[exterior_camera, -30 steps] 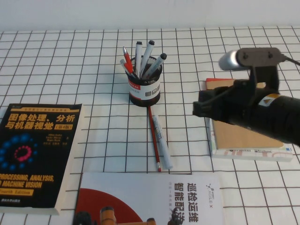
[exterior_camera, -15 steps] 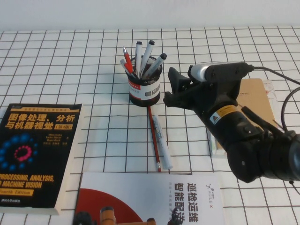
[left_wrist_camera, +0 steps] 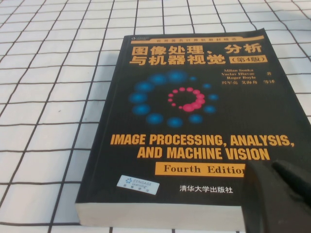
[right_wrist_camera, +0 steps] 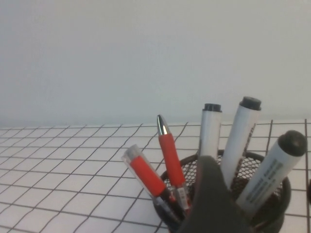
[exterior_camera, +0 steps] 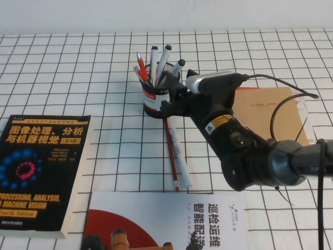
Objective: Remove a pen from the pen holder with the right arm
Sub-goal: 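Take a marker out of the pen holder and lay it on the table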
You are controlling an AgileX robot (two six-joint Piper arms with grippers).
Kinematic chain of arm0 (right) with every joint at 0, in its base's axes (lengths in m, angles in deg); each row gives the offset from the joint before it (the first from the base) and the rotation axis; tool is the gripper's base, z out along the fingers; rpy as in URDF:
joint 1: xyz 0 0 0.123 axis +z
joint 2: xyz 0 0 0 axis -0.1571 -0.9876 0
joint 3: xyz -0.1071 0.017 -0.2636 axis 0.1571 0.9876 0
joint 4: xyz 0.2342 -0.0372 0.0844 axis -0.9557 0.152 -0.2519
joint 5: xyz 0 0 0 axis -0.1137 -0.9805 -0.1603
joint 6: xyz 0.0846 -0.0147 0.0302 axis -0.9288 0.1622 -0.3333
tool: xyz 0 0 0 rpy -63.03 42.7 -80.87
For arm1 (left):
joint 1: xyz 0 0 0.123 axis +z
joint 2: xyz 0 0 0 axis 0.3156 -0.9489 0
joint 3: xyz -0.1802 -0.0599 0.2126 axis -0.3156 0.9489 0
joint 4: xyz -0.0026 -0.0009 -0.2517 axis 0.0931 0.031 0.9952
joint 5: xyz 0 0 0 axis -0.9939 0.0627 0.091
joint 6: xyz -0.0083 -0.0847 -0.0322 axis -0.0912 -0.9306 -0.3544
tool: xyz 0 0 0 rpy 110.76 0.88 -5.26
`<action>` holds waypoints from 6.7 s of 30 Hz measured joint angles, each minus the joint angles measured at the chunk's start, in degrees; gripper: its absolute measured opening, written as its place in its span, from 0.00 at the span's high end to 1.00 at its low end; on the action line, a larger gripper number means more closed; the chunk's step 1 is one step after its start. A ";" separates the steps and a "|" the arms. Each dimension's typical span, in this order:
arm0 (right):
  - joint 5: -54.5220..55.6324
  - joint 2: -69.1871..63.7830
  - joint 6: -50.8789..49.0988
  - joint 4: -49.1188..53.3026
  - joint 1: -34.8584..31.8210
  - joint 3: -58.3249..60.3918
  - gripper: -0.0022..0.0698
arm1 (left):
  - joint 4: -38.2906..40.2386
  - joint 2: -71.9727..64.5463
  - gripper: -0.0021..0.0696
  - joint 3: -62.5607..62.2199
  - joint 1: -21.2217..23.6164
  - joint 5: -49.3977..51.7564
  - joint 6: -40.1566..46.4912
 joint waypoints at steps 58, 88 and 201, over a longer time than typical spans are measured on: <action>-5.96 -11.15 0.00 -5.75 -2.37 -16.92 0.60 | 0.00 0.00 0.97 0.00 0.00 0.00 0.00; -8.42 -8.54 1.00 -5.96 -2.37 -17.04 0.79 | 0.00 0.00 0.97 0.00 0.00 0.00 0.00; -125.30 -1.26 6.18 0.23 -10.38 -55.33 0.68 | 0.00 0.00 0.98 0.00 0.00 0.00 0.00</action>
